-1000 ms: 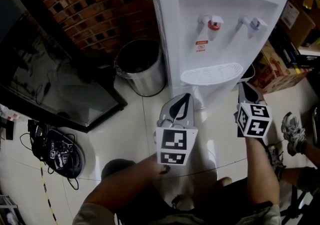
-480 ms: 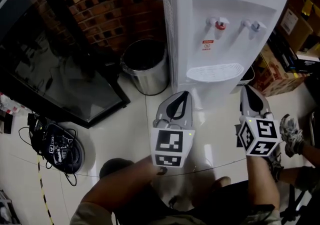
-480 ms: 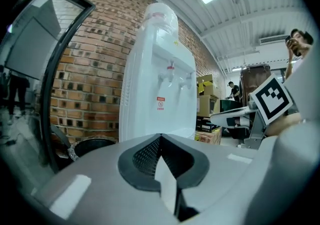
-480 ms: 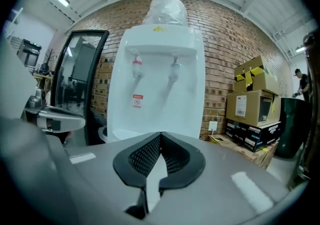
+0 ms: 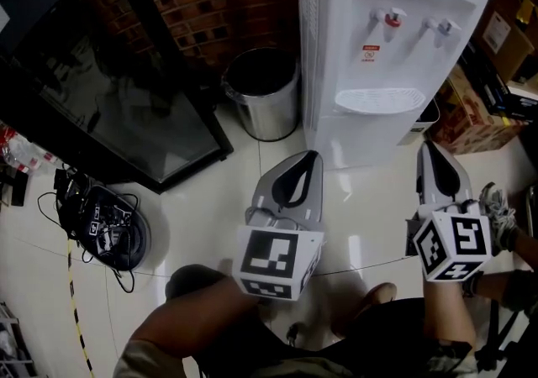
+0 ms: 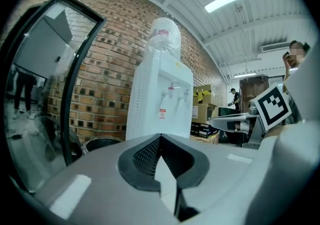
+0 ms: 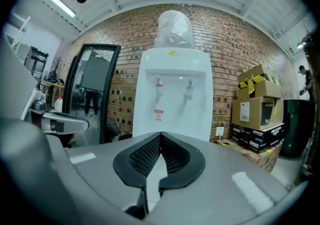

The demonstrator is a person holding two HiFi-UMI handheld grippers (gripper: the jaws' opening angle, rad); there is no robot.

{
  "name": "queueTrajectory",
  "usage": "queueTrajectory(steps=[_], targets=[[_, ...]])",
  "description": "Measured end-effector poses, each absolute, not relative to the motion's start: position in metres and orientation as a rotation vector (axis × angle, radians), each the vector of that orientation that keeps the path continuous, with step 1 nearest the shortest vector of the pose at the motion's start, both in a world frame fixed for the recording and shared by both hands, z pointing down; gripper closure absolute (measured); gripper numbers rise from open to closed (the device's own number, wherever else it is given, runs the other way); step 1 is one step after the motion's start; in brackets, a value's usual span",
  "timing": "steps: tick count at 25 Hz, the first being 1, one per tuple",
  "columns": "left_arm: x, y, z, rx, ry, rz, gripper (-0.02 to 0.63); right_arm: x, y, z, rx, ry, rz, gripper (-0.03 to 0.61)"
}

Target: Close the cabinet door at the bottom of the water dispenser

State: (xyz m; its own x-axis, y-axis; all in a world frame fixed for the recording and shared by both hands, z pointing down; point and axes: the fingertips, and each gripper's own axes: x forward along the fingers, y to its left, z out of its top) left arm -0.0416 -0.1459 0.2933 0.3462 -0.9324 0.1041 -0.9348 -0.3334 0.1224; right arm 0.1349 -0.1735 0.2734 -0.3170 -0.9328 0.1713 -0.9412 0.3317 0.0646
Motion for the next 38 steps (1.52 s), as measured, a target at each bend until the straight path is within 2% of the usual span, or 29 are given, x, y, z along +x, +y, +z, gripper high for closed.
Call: queueTrajectory(steps=[8, 21, 38], targets=[[-0.056, -0.098, 0.284, 2.458, -1.713, 0.03, 0.614, 0.112, -0.114, 0.254, 1.677, -2.469, 0.041, 0.578], [-0.033, -0.023, 0.281, 2.621, -1.627, 0.096, 0.614, 0.087, -0.026, 0.255, 1.618, -2.478, 0.013, 0.578], [-0.055, 0.004, 0.295, 2.568, -1.776, 0.17, 0.614, 0.069, 0.024, 0.272, 1.561, -2.534, 0.055, 0.578]])
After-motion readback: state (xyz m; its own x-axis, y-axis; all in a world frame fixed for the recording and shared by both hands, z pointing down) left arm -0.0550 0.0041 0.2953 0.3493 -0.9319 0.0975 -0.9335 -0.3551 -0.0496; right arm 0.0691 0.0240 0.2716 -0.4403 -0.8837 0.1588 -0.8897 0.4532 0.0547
